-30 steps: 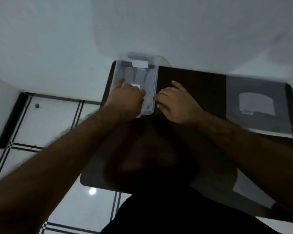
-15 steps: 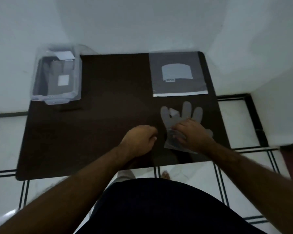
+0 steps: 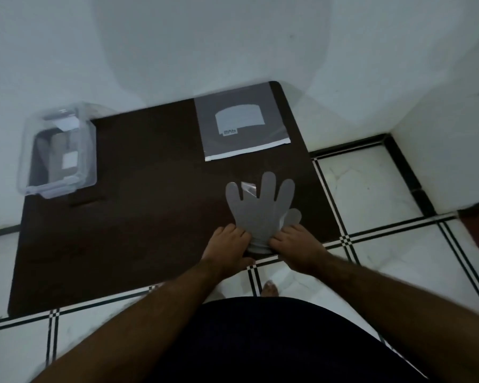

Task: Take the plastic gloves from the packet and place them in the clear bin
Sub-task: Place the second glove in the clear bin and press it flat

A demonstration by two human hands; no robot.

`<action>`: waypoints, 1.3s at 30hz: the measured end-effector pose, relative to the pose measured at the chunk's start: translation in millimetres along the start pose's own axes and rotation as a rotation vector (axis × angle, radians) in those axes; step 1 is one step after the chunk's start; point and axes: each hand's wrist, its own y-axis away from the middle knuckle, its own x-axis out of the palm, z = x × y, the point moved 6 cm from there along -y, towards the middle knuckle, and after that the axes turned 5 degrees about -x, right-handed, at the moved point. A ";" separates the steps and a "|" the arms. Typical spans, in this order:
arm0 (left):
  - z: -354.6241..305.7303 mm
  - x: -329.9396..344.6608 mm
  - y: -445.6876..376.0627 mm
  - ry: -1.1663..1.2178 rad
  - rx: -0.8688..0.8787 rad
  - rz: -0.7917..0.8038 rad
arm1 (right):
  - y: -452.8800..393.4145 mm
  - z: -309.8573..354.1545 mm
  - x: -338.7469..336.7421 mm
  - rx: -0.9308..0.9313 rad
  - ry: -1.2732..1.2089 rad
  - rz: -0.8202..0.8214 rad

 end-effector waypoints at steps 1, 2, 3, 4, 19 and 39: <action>-3.5 1.4 1.9 -0.017 0.027 -0.007 | 1.5 2.2 2.3 -0.024 0.009 -0.013; -6.3 3.6 4.1 -0.036 0.057 -0.011 | 2.8 3.5 4.4 -0.043 0.018 -0.018; -8.8 5.3 6.2 -0.046 0.083 -0.021 | 3.3 4.4 4.7 -0.057 0.025 -0.026; -10.1 6.7 8.1 -0.038 0.092 -0.033 | 3.7 5.2 2.3 -0.068 0.022 -0.050; 86.2 -152.7 3.2 1.024 -0.258 -0.486 | -47.0 -43.6 -205.5 0.138 -0.724 -0.611; 344.6 -300.4 117.1 1.099 -0.320 -0.720 | -277.9 88.9 -356.5 0.004 -1.145 -0.540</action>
